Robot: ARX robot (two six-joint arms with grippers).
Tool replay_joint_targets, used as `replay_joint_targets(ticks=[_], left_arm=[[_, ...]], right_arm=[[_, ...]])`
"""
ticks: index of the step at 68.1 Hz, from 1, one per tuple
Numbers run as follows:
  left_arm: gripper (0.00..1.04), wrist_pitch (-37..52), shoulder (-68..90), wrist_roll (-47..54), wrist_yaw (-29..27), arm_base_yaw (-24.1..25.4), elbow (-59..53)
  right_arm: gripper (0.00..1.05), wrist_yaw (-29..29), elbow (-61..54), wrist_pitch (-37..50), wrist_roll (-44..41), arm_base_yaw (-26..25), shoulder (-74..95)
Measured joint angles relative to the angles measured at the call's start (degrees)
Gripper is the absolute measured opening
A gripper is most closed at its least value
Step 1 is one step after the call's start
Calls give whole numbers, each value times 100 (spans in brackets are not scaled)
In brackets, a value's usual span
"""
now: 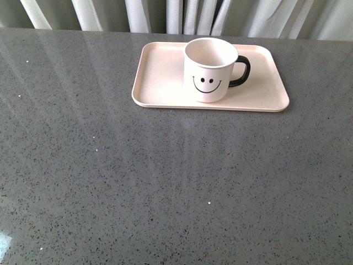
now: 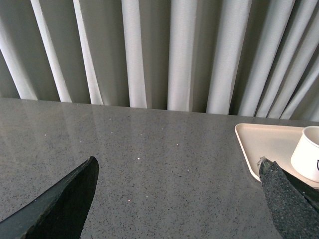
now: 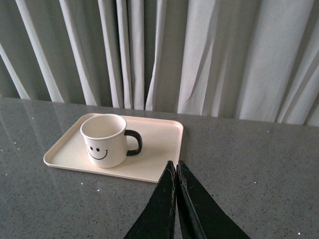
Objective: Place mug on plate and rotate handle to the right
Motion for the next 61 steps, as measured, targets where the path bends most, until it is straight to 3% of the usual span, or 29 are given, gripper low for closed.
replay_joint_targets(ticks=[5,10,28,36,41,61], left_arm=[[95,0,0,0,0,0,0],[95,0,0,0,-2,0,0],[95,0,0,0,0,0,0],[95,0,0,0,0,0,0],[95,0,0,0,0,0,0],[95,0,0,0,0,0,0]], right_arm=[[2,2,0,-212,0,0,-199],[2,7,0,-981,0,0,-800],[2,0,0,-1071,-2,2,-1034],[23,0,0,-1071,0,2,-1043],[42,0,0,-1071,0,2,-1043],[94,0,0,-1071,0,2,-1043]])
